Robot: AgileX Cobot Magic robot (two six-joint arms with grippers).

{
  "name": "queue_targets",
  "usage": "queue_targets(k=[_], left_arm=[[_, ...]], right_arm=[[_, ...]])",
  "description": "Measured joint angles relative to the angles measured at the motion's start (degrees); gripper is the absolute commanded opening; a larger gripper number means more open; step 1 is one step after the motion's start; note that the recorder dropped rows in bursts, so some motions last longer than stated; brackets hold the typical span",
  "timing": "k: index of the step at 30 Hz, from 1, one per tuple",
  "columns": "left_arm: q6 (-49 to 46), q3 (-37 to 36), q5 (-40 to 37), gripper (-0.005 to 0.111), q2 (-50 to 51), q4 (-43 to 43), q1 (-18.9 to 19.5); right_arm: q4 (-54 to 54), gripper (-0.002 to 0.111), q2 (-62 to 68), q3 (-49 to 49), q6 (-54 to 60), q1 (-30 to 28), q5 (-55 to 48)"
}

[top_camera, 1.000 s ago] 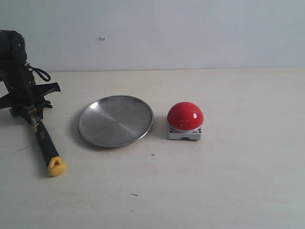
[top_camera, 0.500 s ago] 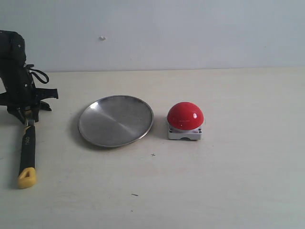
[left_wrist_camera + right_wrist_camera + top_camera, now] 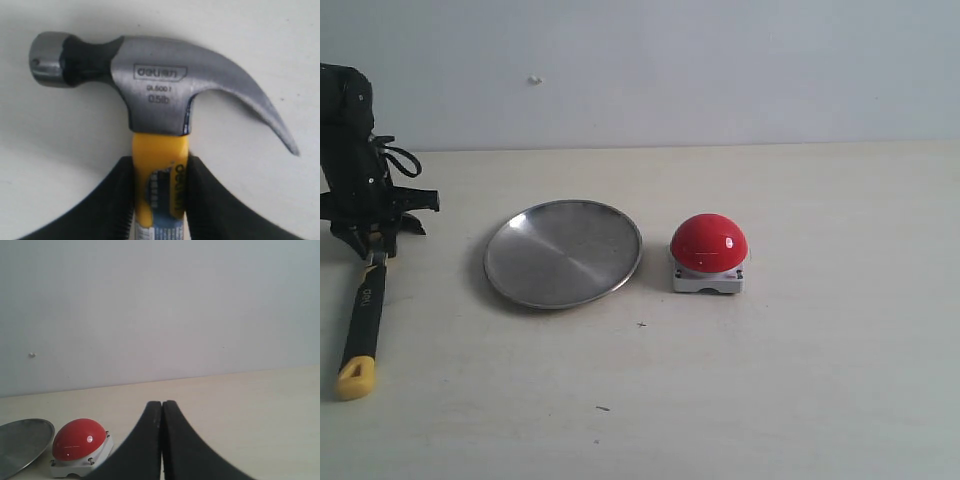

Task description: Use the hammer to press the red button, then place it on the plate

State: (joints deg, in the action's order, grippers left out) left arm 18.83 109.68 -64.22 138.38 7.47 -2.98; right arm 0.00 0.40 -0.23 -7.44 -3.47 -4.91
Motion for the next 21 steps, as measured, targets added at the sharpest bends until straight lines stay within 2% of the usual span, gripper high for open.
queue_targets(k=[7, 21], left_arm=[[-2.1, -0.4, -1.9, 0.0, -1.3, 0.4, 0.0], [-10.1, -0.3, -5.5, 0.0, -7.3, -7.5, 0.3]], right_arm=[[0.0, 0.0, 0.0, 0.0, 0.0, 0.0, 0.0], [0.0, 0.0, 0.0, 0.0, 0.0, 0.0, 0.0]])
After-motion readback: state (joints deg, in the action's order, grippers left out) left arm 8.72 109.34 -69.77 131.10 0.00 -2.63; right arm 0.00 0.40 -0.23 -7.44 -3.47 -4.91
